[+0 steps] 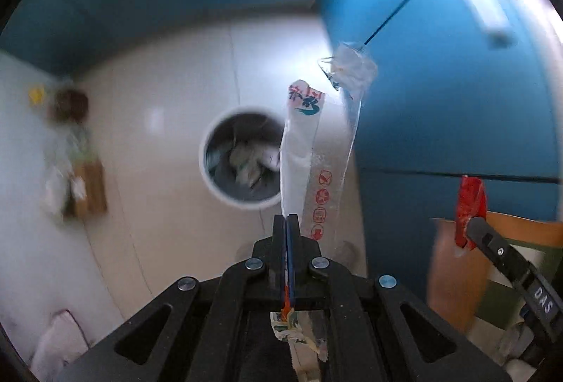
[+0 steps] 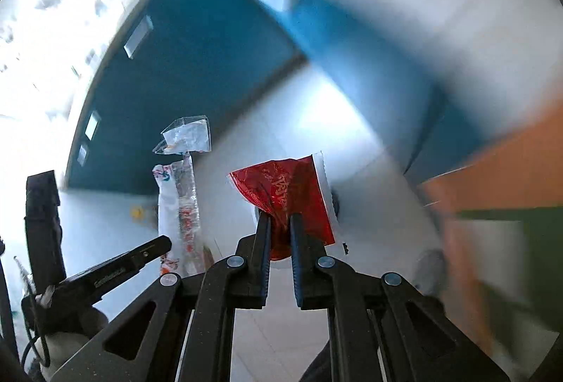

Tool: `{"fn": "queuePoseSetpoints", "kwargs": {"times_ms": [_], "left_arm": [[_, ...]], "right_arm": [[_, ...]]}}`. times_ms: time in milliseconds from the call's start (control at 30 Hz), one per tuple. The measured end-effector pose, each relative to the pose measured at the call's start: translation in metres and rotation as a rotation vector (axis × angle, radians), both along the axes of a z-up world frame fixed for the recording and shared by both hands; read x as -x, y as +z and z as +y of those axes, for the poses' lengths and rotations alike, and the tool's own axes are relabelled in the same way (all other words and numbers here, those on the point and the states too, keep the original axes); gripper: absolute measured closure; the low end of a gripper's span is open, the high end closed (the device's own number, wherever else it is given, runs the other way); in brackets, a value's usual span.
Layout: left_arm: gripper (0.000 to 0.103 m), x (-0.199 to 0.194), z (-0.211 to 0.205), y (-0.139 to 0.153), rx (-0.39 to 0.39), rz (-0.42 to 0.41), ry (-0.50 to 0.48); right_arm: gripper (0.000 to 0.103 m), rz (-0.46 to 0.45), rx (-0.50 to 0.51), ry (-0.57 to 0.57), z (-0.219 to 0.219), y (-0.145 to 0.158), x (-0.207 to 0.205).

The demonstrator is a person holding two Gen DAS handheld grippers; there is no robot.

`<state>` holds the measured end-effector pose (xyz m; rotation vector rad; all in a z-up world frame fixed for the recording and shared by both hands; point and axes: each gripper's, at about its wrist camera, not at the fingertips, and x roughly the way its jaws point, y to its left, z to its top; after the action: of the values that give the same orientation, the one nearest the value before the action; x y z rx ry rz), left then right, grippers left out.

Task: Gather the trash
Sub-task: 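Carry the plastic bag and red packet to the bin and release them, then lift both tools from the bin and move back toward the table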

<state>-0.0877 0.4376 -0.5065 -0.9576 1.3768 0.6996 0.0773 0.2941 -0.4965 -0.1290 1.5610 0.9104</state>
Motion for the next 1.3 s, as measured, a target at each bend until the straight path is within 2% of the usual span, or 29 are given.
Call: {"fn": "queuePoseSetpoints", "kwargs": {"times_ms": [67, 100, 167, 233, 367, 533, 567, 633, 667, 700, 767, 833, 900, 967, 1100, 1300], "left_arm": [[0.103, 0.019, 0.017, -0.083, 0.114, 0.021, 0.044], [0.103, 0.025, 0.022, -0.108, 0.142, 0.025, 0.056], [0.103, 0.037, 0.033, -0.173, 0.212, 0.027, 0.082], [0.103, 0.043, 0.041, -0.230, 0.241, 0.036, 0.089], [0.103, 0.051, 0.054, -0.310, 0.274, 0.053, 0.099], [0.101, 0.056, 0.065, -0.350, 0.292, 0.036, 0.141], [0.096, 0.059, 0.066, -0.353, 0.296, 0.026, 0.165], [0.066, 0.064, 0.068, -0.355, 0.301, 0.032, 0.185], [0.033, 0.067, 0.070, -0.354, 0.286, 0.040, 0.190], [0.019, 0.068, 0.072, -0.349, 0.265, 0.049, 0.190], [0.019, 0.074, 0.076, -0.337, 0.207, 0.074, 0.174], [0.018, 0.072, 0.075, -0.322, 0.157, 0.097, 0.153], [0.007, 0.076, 0.076, -0.303, 0.095, 0.125, 0.136], [0.003, 0.080, 0.075, -0.281, 0.014, 0.150, 0.122], [0.003, 0.087, 0.065, -0.224, -0.145, 0.191, 0.112], [0.002, 0.094, 0.038, -0.140, -0.212, 0.168, 0.134]], "right_arm": [[0.092, 0.037, 0.041, 0.043, 0.024, -0.064, 0.020], [0.092, 0.069, 0.062, 0.071, 0.037, -0.104, 0.031], [0.092, 0.095, 0.093, 0.108, 0.053, -0.163, 0.044], [0.092, 0.101, 0.116, 0.140, 0.067, -0.214, 0.055], [0.092, 0.102, 0.154, 0.186, 0.088, -0.298, 0.069], [0.092, 0.104, 0.199, 0.243, 0.114, -0.361, 0.079], [0.090, 0.110, 0.212, 0.255, 0.118, -0.369, 0.081], [0.090, 0.109, 0.249, 0.274, 0.124, -0.384, 0.085], [0.087, 0.106, 0.258, 0.283, 0.124, -0.390, 0.083], [0.083, 0.099, 0.263, 0.288, 0.126, -0.390, 0.083], [0.050, 0.084, 0.262, 0.292, 0.127, -0.386, 0.082], [0.036, 0.058, 0.262, 0.297, 0.125, -0.376, 0.078], [0.025, -0.009, 0.276, 0.321, 0.127, -0.361, 0.079], [0.001, -0.068, 0.285, 0.339, 0.129, -0.339, 0.082], [0.000, -0.235, 0.289, 0.395, 0.126, -0.288, 0.089], [0.000, -0.366, 0.253, 0.424, 0.108, -0.193, 0.096]]}}
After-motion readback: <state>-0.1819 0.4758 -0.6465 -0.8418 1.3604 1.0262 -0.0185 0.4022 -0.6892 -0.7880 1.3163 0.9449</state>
